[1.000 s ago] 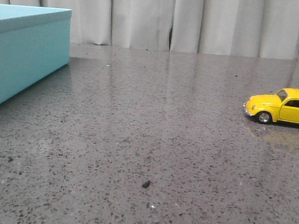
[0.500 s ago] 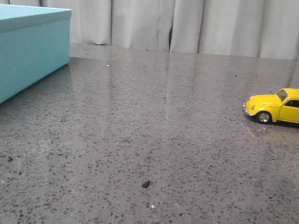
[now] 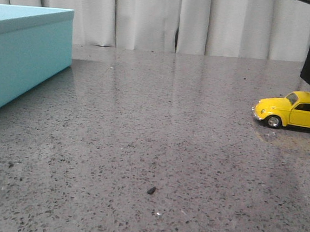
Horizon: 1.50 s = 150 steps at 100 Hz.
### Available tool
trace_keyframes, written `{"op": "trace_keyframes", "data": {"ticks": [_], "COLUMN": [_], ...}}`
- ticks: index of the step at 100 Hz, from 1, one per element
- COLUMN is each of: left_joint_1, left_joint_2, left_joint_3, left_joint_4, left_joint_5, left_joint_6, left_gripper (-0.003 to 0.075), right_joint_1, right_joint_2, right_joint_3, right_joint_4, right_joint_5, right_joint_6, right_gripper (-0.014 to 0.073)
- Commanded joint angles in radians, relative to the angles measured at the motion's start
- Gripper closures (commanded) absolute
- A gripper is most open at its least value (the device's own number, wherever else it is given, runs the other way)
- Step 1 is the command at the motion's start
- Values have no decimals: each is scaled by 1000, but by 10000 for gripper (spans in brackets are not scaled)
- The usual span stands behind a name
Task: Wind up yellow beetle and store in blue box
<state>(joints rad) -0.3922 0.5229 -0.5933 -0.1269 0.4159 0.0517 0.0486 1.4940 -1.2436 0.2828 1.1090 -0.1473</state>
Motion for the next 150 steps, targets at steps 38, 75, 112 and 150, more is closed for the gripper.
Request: {"op": "trace_keyframes", "data": {"ticks": [38,75,112,150], "left_joint_1": [-9,-9,-9,-9], "left_joint_2": [11,11,11,11], "left_joint_3": [-36,-36,-36,-36], "left_joint_4": [-14,-15,-15,-15], "left_joint_5": [-89,-89,-89,-89], "left_joint_6": [3,3,3,3], "left_gripper": [739,739,739,739], "right_joint_1": [1,1,1,-5], "right_joint_2": [10,34,42,42], "right_joint_3": [-31,-27,-27,-7], "right_joint_4": [16,10,-42,-113], "right_joint_5": [-29,-51,-35,-26], "right_joint_6": [-2,1,17,38], "right_gripper": [643,643,643,643]}}
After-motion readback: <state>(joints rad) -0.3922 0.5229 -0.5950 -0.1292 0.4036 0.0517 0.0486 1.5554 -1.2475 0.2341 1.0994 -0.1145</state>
